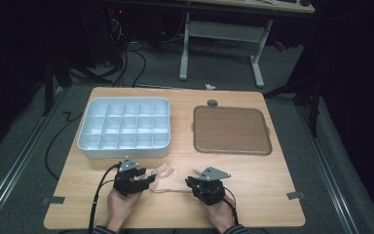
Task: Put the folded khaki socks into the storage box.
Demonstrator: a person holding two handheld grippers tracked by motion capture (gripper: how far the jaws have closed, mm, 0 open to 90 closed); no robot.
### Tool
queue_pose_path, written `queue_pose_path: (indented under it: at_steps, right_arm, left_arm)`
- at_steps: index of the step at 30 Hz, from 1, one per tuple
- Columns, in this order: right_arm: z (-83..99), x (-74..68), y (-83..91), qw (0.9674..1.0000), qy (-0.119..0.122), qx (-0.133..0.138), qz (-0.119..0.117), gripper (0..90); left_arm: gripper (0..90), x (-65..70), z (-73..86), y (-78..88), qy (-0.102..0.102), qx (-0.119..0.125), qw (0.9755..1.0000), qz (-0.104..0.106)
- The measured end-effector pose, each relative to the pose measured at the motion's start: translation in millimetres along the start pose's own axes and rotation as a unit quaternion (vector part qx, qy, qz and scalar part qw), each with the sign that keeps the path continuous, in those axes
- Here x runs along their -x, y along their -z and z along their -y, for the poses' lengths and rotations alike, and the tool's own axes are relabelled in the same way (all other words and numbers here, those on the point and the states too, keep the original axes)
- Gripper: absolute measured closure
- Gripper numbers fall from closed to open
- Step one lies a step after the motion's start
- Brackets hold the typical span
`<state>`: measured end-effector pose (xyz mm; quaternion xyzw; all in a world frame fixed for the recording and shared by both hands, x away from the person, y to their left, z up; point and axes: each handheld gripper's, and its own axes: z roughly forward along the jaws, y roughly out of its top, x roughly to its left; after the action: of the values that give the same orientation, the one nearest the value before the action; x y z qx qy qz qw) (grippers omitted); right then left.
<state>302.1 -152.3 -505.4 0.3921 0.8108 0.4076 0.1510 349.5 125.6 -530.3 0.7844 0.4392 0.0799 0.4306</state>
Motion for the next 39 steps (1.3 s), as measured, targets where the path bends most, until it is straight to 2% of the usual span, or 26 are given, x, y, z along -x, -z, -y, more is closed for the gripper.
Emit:
queue_pose_path:
  at_steps: [6, 11, 16, 21, 27, 32, 39]
  right_arm:
    - [-3.7, -16.4, -20.6, 0.9997, 0.012, -0.014, -0.015, 84.9]
    - [-4.7, -21.4, -30.8, 0.9996, 0.013, -0.02, -0.017, 85.9]
    - [-4.8, -23.3, -37.0, 0.9994, 0.013, -0.029, -0.016, 86.3]
    - [-1.4, -24.8, -41.8, 0.999, 0.016, -0.039, -0.013, 86.4]
    - [0.0, -26.3, -42.6, 0.9989, 0.024, -0.04, -0.008, 86.8]
    - [-0.6, -27.3, -43.1, 0.9986, 0.03, -0.042, -0.004, 86.8]
    - [-0.4, -29.1, -43.5, 0.9985, 0.035, -0.041, 0.0, 87.0]
  left_arm:
    - [52.4, -1.7, -0.3, -1.8, 0.006, 0.004, 1.0, 0.002]
    - [55.5, -1.1, -0.6, -4.5, 0.008, 0.001, 0.9999, 0.006]
    - [57.1, 4.4, -3.2, -8.1, -0.007, -0.007, 0.9999, 0.006]
    - [58.7, 6.3, -3.3, -11.6, -0.008, -0.009, 0.9999, 0.007]
    - [62.6, 8.8, -3.7, -12.2, -0.019, -0.015, 0.9997, 0.002]
    - [65.3, 10.1, -4.0, -12.9, -0.02, -0.017, 0.9997, 0.004]
    - [74.9, 12.7, -7.7, -15.6, -0.023, -0.029, 0.9993, 0.002]
